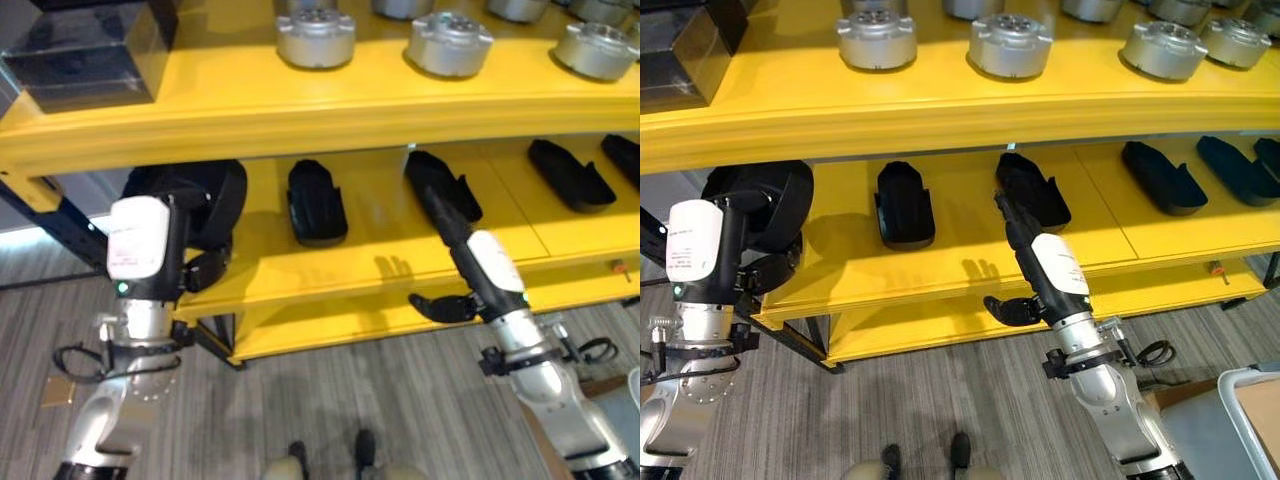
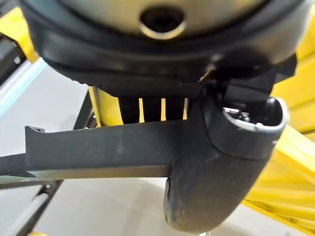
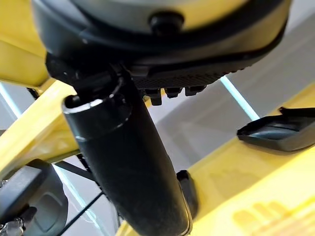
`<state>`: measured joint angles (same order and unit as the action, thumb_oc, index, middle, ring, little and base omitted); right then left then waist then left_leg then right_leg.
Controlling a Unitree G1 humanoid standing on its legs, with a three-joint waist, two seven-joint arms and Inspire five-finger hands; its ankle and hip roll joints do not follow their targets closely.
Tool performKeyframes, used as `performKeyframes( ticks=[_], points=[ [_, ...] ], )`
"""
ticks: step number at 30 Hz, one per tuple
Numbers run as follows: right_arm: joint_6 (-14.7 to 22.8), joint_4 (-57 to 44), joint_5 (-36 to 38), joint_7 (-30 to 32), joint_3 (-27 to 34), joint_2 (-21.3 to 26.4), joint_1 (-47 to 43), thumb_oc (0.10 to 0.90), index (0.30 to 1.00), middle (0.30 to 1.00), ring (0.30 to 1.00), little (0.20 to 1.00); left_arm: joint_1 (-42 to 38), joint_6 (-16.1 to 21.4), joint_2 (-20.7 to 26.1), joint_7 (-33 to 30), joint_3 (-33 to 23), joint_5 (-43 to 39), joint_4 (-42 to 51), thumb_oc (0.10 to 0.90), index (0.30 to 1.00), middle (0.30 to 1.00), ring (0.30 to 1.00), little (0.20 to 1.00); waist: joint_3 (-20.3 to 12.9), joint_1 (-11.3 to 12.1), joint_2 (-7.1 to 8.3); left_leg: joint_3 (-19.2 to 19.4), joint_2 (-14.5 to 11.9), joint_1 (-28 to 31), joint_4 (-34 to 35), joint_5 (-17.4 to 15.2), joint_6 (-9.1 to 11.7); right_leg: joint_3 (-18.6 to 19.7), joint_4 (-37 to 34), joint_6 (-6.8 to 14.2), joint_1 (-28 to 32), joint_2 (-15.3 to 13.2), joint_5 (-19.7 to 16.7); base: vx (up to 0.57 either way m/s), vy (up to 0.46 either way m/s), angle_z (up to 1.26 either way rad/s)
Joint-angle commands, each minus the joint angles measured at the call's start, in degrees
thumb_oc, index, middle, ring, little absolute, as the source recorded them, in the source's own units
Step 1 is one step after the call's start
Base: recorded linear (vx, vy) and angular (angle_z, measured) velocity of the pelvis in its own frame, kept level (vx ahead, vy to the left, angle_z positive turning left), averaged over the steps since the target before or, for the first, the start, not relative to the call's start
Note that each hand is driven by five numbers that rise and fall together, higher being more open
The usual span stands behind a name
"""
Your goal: Move parts from the plastic box to the shelf.
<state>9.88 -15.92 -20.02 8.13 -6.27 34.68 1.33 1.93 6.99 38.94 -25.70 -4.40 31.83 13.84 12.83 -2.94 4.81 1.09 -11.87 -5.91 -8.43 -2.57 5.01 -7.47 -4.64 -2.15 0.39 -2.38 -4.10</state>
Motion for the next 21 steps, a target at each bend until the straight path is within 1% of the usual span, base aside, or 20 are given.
performKeyframes(
  ticks=[1, 2, 4, 6, 8, 9, 11, 12, 15, 16, 18, 21],
  points=[
    [3.89, -5.63, 2.26, 5.26, 2.91, 2.73, -5.35, 0.9, 1.0, 1.0, 1.0, 1.0, -7.45, 2.84, 1.8, -5.09, -1.87, -1.55, 3.8, 0.4, 0.3, 0.3, 0.3, 0.3, -4.38, -0.72, -1.13, 0.64, -4.79, 2.65, 9.95, 12.36, -0.34, 2.26, 8.48, 7.03, -1.29, -3.18, 4.64, 0.04, 0.201, -0.17],
    [3.81, -5.32, 2.03, 5.34, 2.7, 2.62, -5.65, 0.9, 1.0, 1.0, 1.0, 1.0, -7.01, 3.01, 1.71, -5.09, -2.04, -1.87, 3.79, 0.4, 0.3, 0.3, 0.3, 0.3, -4.49, -0.53, -1.95, -0.25, -4.14, 3.83, 10.65, 11.25, -0.28, 2.94, 9.42, 7.39, -1.78, -2.89, 5.69, 0.07, 0.206, -0.26],
    [3.73, -5.62, 1.22, 5.71, 3.22, 2.54, -5.24, 0.9, 1.0, 1.0, 1.0, 1.0, -6.78, 3.14, 1.24, -4.86, -1.84, -1.95, 3.98, 0.4, 0.3, 0.3, 0.3, 0.3, -5.1, -1.1, -3.34, 2.8, -3.45, 5.42, 12.1, 10.83, 1.12, 3.26, 10.16, 7.74, -1.28, -3.58, 5.73, 0.14, 0.259, -0.43],
    [3.42, -5.58, 0.7, 6.01, 3.97, 1.84, -4.1, 0.9, 1.0, 1.0, 1.0, 1.0, -6.79, 3.47, 1.36, -4.26, -0.76, -1.91, 4.4, 0.4, 0.3, 0.3, 0.3, 0.3, -5.87, -1.08, -3.73, 3.36, -1.5, 7.41, 13.09, 9.8, 1.21, 3.19, 9.42, 8.11, 0.27, -4.76, 5.39, 0.18, 0.243, -0.25],
    [2.8, -5.28, 0.17, 6.08, 3.85, 1.18, -3.72, 0.9, 1.0, 1.0, 1.0, 1.0, -7.64, 3.29, 2.06, -3.69, 0.22, -1.75, 4.24, 0.4, 0.3, 0.3, 0.3, 0.3, -6.26, -0.99, -3.43, 4.1, 0.22, 8.9, 13.21, 8.47, 0.81, 2.96, 8.37, 8.85, 1.93, -6.31, 4.99, 0.14, 0.184, -0.16],
    [2.79, -5.24, 0.12, 6.11, 3.86, 1.09, -3.73, 0.9, 1.0, 1.0, 1.0, 1.0, -7.75, 3.27, 2.14, -3.7, 0.32, -1.74, 4.16, 0.4, 0.3, 0.3, 0.3, 0.3, -6.16, -0.91, -3.26, 4.19, 0.4, 9.07, 13.18, 8.36, 0.7, 3.01, 8.19, 8.97, 2.16, -6.48, 4.95, 0.09, 0.147, 0.06],
    [2.2, -4.86, -0.56, 6.23, 3.24, 0.49, -3.78, 0.9, 1.0, 1.0, 1.0, 1.0, -8.58, 2.95, 3.29, -3.52, 1.16, -0.9, 3.59, 0.4, 0.3, 0.3, 0.3, 0.3, -6.35, -0.81, -2.87, 4.84, 1.9, 9.97, 13.34, 7.04, -0.02, 3.23, 7.43, 9.7, 2.8, -7.72, 4.34, 0.08, 0.18, 0.23],
    [1.83, -4.64, -1.36, 6.04, 2.63, -0.02, -4.01, 0.9, 1.0, 1.0, 1.0, 1.0, -9.31, 2.74, 4.73, -3.38, 1.7, 0.11, 3.04, 0.4, 0.3, 0.3, 0.3, 0.3, -6.43, -0.52, -2.34, 5.87, 3.24, 10.47, 13.36, 6.15, -0.72, 3.87, 6.58, 10.59, 2.83, -8.9, 3.53, 0.08, 0.202, 0.11],
    [1.57, -4.46, -1.85, 5.6, 1.88, -0.36, -4.14, 0.9, 1.0, 1.0, 1.0, 1.0, -10.58, 2.48, 7.3, -3.15, 2.24, 1.62, 2.43, 0.4, 0.3, 0.3, 0.3, 0.3, -6.62, -0.44, -1.95, 6.66, 4.23, 10.58, 13.34, 5.38, -1.29, 4.45, 5.64, 11.39, 2.58, -10.06, 2.74, 0.03, 0.124, -0.08],
    [1.57, -4.47, -1.86, 5.6, 1.89, -0.44, -4.16, 0.9, 1.0, 1.0, 1.0, 1.0, -10.68, 2.48, 7.39, -3.21, 2.3, 1.65, 2.35, 0.4, 0.3, 0.3, 0.3, 0.3, -6.53, -0.36, -1.83, 6.81, 4.29, 10.37, 13.29, 5.77, -1.41, 4.54, 5.6, 11.36, 2.37, -10.1, 2.33, -0.01, 0.06, -0.14],
    [1.68, -4.42, -2.13, 5.24, 1.51, -0.56, -3.55, 0.9, 1.0, 1.0, 1.0, 1.0, -11.63, 2.26, 10.29, -3.07, 3.11, 4.09, 1.41, 0.4, 0.3, 0.3, 0.3, 0.3, -6.93, -0.58, -1.56, 7.44, 4.99, 10.78, 13.35, 4.68, -1.73, 4.92, 4.86, 12.05, 2.37, -10.74, 2.18, 0.05, 0.08, -0.12],
    [2.11, -4.65, -2.14, 4.88, 1.48, -0.58, -2.55, 0.9, 1.0, 1.0, 1.0, 1.0, -11.55, 2.32, 13.46, -2.51, 3.65, 6.74, 0.55, 0.4, 0.3, 0.3, 0.3, 0.3, -7.04, -0.92, -1.34, 7.93, 5.36, 11.03, 13.43, 4.27, -1.89, 4.96, 3.8, 12.47, 2.42, -11.21, 1.51, 0.05, 0.046, -0.08]
  ],
)
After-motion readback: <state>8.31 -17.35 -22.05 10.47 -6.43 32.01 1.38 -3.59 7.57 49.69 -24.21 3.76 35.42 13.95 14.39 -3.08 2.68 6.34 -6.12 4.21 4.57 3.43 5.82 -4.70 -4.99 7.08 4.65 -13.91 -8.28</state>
